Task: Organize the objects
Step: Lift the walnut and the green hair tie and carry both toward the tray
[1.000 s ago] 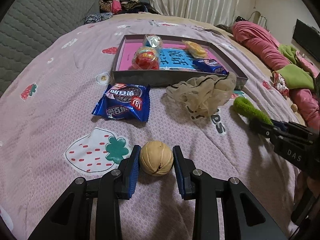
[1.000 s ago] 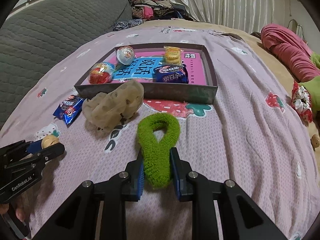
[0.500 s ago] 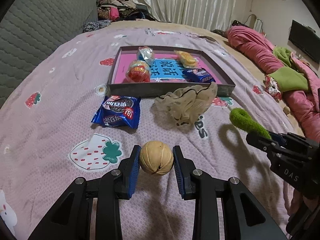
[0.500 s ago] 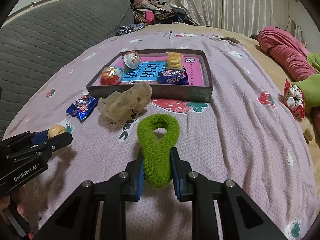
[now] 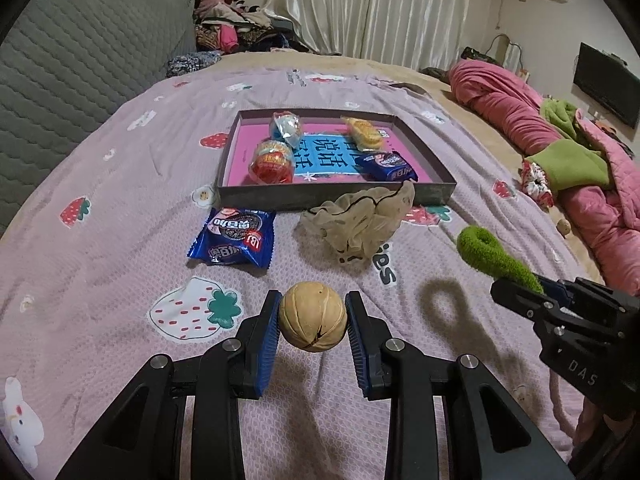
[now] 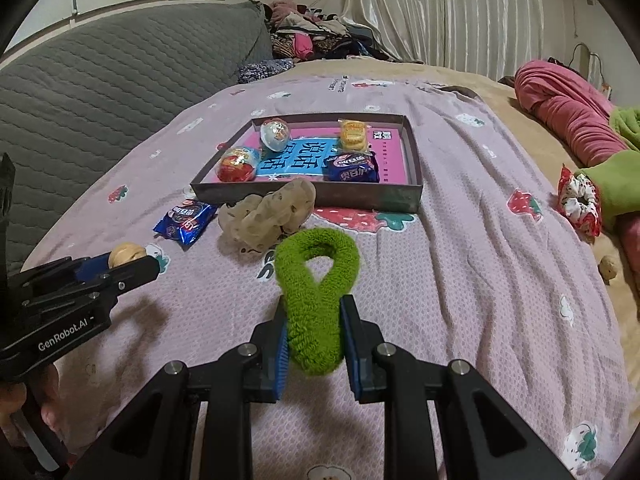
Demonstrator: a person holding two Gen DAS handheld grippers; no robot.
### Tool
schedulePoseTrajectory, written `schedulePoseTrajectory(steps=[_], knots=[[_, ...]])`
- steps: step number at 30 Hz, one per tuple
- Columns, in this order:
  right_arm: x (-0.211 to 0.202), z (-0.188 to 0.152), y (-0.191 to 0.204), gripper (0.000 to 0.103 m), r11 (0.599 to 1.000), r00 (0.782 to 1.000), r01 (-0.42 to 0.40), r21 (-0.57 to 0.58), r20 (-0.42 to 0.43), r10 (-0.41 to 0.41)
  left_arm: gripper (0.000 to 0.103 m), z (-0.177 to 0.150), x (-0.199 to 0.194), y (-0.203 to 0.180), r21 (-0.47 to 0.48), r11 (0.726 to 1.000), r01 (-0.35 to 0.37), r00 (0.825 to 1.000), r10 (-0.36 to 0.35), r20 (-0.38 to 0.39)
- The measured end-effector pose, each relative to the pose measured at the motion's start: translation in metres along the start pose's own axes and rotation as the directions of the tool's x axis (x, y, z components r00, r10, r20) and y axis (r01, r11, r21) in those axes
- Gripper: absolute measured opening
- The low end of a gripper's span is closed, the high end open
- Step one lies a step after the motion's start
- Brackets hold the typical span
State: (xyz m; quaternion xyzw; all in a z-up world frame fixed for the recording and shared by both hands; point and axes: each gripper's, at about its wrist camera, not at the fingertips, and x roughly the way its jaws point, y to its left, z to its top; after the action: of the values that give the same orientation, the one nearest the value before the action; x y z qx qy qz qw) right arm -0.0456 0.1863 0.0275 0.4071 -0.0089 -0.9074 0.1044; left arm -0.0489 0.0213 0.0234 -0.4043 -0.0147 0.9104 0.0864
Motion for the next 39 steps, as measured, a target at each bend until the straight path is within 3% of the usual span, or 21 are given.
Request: schedulePoseTrajectory(steps=[21,39], knots=[[-0.039,0.009,0.005,0.024,1.000,0.998,-0.014,-0.015,0.067,0.015,0.033,0.015,-0.032,-0.011,0.015,1.000,-0.013,0.998,0.012,0.057],[-0.052,0.022,0.009,0.024,0.999,0.994,-0.025,-0.030,0.108,0.028,0.033,0.027,-0.031,-0.006,-0.010,1.000,-0.015,0.998,0.016,0.067]])
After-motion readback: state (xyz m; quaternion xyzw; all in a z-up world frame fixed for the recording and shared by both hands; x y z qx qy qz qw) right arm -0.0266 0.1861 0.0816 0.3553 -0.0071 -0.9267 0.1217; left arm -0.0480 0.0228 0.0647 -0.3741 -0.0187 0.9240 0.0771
